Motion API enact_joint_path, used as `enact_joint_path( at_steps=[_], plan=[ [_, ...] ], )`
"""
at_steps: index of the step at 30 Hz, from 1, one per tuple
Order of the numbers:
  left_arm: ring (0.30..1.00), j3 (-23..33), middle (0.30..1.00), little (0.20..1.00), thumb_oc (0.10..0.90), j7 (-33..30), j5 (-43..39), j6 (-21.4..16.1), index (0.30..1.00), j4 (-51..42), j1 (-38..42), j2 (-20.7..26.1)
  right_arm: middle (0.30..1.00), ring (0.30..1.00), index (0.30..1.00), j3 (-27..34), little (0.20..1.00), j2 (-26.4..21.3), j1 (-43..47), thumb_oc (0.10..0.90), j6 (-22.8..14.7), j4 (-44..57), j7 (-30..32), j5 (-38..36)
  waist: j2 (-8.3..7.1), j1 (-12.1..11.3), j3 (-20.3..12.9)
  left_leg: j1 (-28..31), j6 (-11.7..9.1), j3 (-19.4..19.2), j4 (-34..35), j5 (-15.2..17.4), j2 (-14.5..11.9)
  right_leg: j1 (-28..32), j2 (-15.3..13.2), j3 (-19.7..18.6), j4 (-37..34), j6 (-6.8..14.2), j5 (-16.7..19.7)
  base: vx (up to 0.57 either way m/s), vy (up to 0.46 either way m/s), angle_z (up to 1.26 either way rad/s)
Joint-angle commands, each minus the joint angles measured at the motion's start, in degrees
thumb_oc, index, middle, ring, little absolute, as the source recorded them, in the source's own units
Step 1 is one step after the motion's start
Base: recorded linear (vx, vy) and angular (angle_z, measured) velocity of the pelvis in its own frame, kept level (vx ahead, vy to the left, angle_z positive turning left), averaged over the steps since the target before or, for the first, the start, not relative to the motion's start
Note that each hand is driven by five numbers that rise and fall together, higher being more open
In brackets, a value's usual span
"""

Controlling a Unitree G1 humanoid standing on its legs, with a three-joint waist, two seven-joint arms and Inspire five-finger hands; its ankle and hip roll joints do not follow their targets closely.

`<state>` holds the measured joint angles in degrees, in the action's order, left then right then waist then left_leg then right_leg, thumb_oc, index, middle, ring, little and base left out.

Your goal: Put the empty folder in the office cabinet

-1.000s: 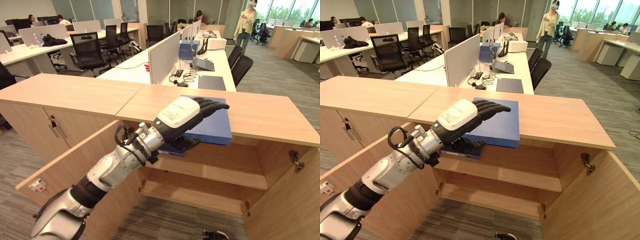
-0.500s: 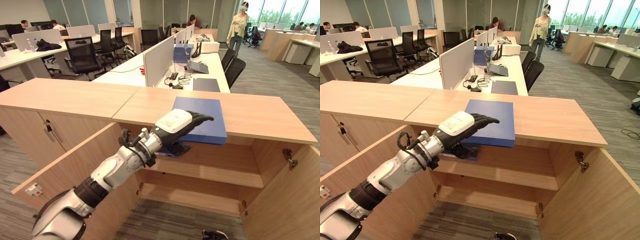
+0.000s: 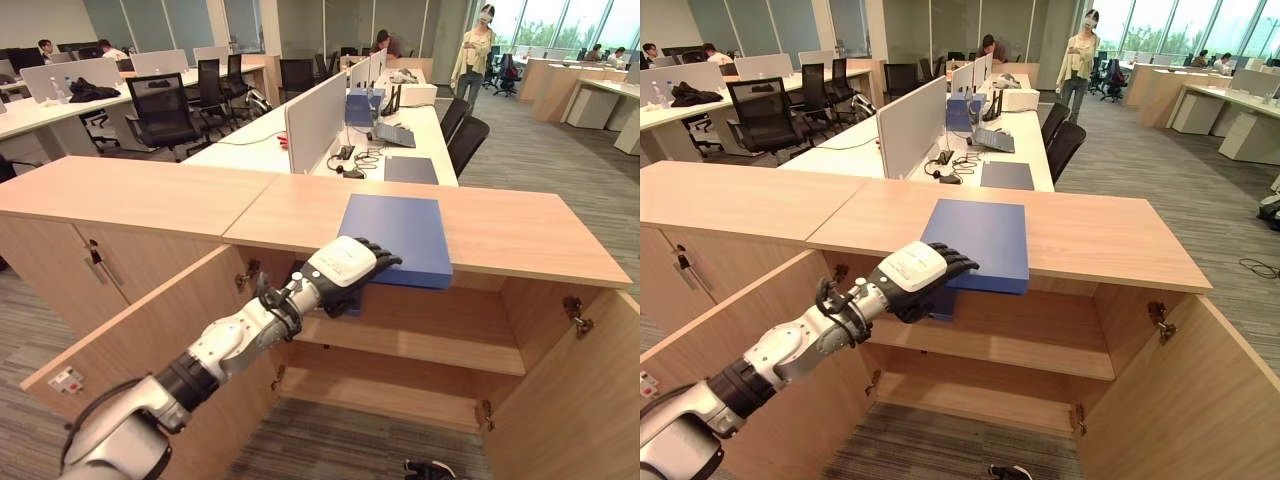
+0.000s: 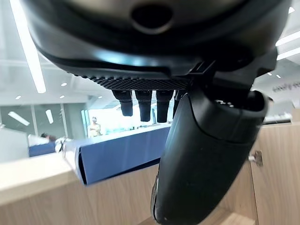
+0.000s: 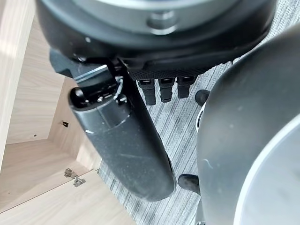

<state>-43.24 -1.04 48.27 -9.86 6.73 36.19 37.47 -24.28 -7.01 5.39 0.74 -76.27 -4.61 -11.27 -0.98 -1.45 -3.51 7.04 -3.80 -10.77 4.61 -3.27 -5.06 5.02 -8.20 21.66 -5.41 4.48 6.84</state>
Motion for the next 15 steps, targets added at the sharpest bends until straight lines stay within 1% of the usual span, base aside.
enact_joint_path(
  at_steps=[1, 3, 8, 9, 11, 12, 13, 14, 15],
  plan=[
    [0.900, 2.9, 0.900, 0.900, 0.800, -8.2, 3.7, 1.3, 0.900, 3.9, 14.9, 1.1, 0.900, 0.900, 0.900, -3.5, 0.900, 0.7, -0.1, 0.800, -1.0, -2.2, 0.8, 2.1, -0.21, 1.0, 1.0, -0.2, 1.5, -0.3, 0.4, 5.3, 3.3, 4.5, 1.5, 4.1, 0.4, 2.2, -7.0, -0.01, 0.001, -0.12],
    [0.900, 2.7, 0.900, 0.900, 0.800, -10.3, 5.9, 2.0, 0.900, 5.9, 14.8, 0.7, 0.900, 0.900, 0.900, -3.6, 0.900, 0.7, -0.2, 0.800, -1.3, -2.2, 1.1, 2.1, -0.30, 1.1, 1.0, -0.2, 1.5, -0.4, 0.4, 5.4, 3.4, 4.6, 1.6, 4.0, 0.4, 2.2, -7.1, -0.01, 0.001, -0.07],
    [0.900, 2.0, 0.900, 0.900, 0.800, -12.9, 8.8, 2.6, 0.900, 7.9, 14.5, 0.1, 0.900, 0.900, 0.900, -3.8, 0.900, 0.8, -0.3, 0.800, -1.6, -2.4, 1.8, 2.1, -0.41, 1.1, 1.0, -0.1, 1.5, -0.5, 0.4, 5.4, 3.4, 4.7, 1.5, 4.0, 0.4, 2.2, -7.1, 0.00, 0.000, 0.00],
    [0.869, 1.7, 0.869, 0.869, 0.780, -13.4, 9.2, 2.7, 0.869, 8.2, 14.5, 0.1, 0.900, 0.900, 0.900, -3.9, 0.900, 0.8, -0.3, 0.800, -1.7, -2.4, 1.9, 2.1, -0.42, 1.2, 1.0, -0.1, 1.5, -0.5, 0.4, 5.4, 3.4, 4.7, 1.5, 4.0, 0.4, 2.2, -7.1, 0.00, 0.000, 0.00],
    [0.851, 1.3, 0.851, 0.851, 0.767, -15.2, 10.4, 3.6, 0.851, 9.8, 14.1, -0.2, 0.900, 0.900, 0.900, -4.1, 0.900, 0.9, -0.4, 0.800, -1.9, -2.5, 2.3, 1.9, -0.55, 1.2, 0.9, 0.0, 1.5, -0.6, 0.4, 5.4, 3.5, 4.8, 1.6, 3.9, 0.4, 2.2, -7.1, 0.00, 0.000, 0.00],
    [0.820, 1.2, 0.820, 0.820, 0.747, -15.4, 10.5, 3.7, 0.820, 10.0, 14.1, -0.3, 0.900, 0.900, 0.900, -4.1, 0.900, 0.9, -0.5, 0.800, -2.0, -2.5, 2.3, 1.9, -0.56, 1.2, 0.9, 0.0, 1.5, -0.6, 0.4, 5.4, 3.5, 4.8, 1.6, 3.9, 0.4, 2.2, -7.1, 0.00, 0.000, 0.00],
    [0.693, 1.6, 0.693, 0.693, 0.662, -16.4, 11.0, 4.4, 0.693, 10.8, 13.8, -0.5, 0.900, 0.900, 0.900, -4.0, 0.900, 1.1, -0.5, 0.800, -2.1, -2.7, 2.6, 1.8, -0.62, 1.2, 0.9, 0.0, 1.5, -0.6, 0.4, 5.4, 3.5, 4.8, 1.6, 3.9, 0.4, 2.1, -7.1, 0.00, 0.000, 0.00],
    [0.660, 1.6, 0.660, 0.660, 0.640, -16.5, 11.0, 4.5, 0.660, 10.9, 13.8, -0.6, 0.900, 0.900, 0.900, -4.0, 0.900, 1.1, -0.5, 0.800, -2.1, -2.7, 2.6, 1.8, -0.60, 1.2, 0.9, 0.0, 1.5, -0.6, 0.4, 5.4, 3.5, 4.8, 1.6, 3.9, 0.4, 2.1, -7.1, 0.00, 0.000, 0.00],
    [0.578, 1.6, 0.578, 0.578, 0.585, -17.0, 11.4, 4.8, 0.578, 11.3, 13.7, -0.8, 0.900, 0.900, 0.900, -4.0, 0.900, 1.1, -0.5, 0.800, -2.1, -2.7, 2.8, 1.8, -0.62, 1.2, 0.9, 0.0, 1.5, -0.6, 0.4, 5.4, 3.5, 4.8, 1.6, 3.9, 0.4, 2.1, -7.0, 0.00, 0.000, 0.00]
  ],
)
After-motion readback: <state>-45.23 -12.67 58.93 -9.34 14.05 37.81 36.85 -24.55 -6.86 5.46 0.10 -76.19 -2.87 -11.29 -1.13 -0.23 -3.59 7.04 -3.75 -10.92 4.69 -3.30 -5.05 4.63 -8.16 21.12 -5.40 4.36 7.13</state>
